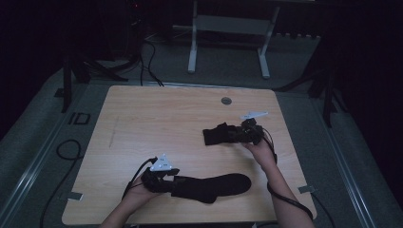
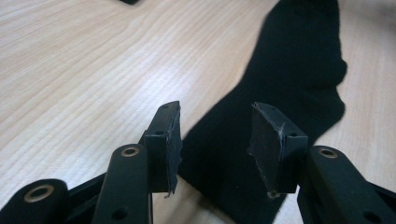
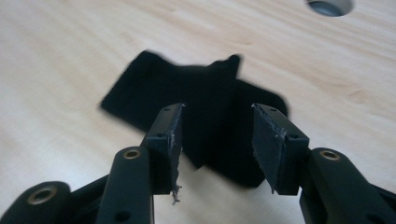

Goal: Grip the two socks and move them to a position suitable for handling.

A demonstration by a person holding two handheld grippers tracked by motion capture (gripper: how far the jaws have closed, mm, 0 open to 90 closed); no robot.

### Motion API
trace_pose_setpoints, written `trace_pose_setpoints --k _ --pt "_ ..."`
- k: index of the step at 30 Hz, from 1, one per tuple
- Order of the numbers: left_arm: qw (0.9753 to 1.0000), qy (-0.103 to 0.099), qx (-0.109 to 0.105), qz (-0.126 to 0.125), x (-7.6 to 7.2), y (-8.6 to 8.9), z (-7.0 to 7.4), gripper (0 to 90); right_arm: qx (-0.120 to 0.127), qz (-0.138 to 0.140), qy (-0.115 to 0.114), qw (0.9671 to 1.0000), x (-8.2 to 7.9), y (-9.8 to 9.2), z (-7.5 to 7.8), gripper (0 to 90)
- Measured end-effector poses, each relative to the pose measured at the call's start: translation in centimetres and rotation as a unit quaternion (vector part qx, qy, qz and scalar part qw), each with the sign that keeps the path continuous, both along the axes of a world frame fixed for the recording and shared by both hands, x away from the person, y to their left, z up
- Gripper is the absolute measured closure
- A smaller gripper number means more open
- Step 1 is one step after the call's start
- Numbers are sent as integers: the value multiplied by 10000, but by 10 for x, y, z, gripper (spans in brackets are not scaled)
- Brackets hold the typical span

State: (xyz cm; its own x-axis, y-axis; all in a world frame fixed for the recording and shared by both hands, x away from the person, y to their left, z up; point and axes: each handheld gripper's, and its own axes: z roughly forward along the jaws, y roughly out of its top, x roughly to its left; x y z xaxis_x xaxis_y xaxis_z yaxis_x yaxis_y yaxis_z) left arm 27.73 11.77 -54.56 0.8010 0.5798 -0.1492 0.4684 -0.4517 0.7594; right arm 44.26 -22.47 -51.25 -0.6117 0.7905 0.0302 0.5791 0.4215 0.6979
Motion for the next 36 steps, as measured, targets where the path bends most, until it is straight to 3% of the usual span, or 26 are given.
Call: trace_pose_setpoints --k 4,8,13,15,19,22,30,36 --pt "9998 17 -56 166 7 -1 2 538 156 -421 256 9987 15 -10 -9 488" --pt "9996 54 -82 251 14 -6 3 510 97 -531 358 9979 19 -12 -18 446" --pt "9994 0 -93 319 20 -13 6 499 -133 -570 483 9971 24 -11 -28 489" --pt "9991 -76 -71 402 24 -17 8 499 -326 -488 476 9971 23 -7 -33 534" --pt "9986 -104 -83 508 35 -22 12 498 -382 -359 410 9978 20 -3 -37 737" --pt "9975 -124 -108 686 45 -24 14 496 -525 -220 310 9979 15 2 -37 821" --pt "9955 -145 -144 924 53 -22 14 467 -520 235 246 9981 -5 13 -38 845" --pt "9952 -100 -154 962 54 -20 11 467 -537 589 196 9966 -27 21 -38 844"
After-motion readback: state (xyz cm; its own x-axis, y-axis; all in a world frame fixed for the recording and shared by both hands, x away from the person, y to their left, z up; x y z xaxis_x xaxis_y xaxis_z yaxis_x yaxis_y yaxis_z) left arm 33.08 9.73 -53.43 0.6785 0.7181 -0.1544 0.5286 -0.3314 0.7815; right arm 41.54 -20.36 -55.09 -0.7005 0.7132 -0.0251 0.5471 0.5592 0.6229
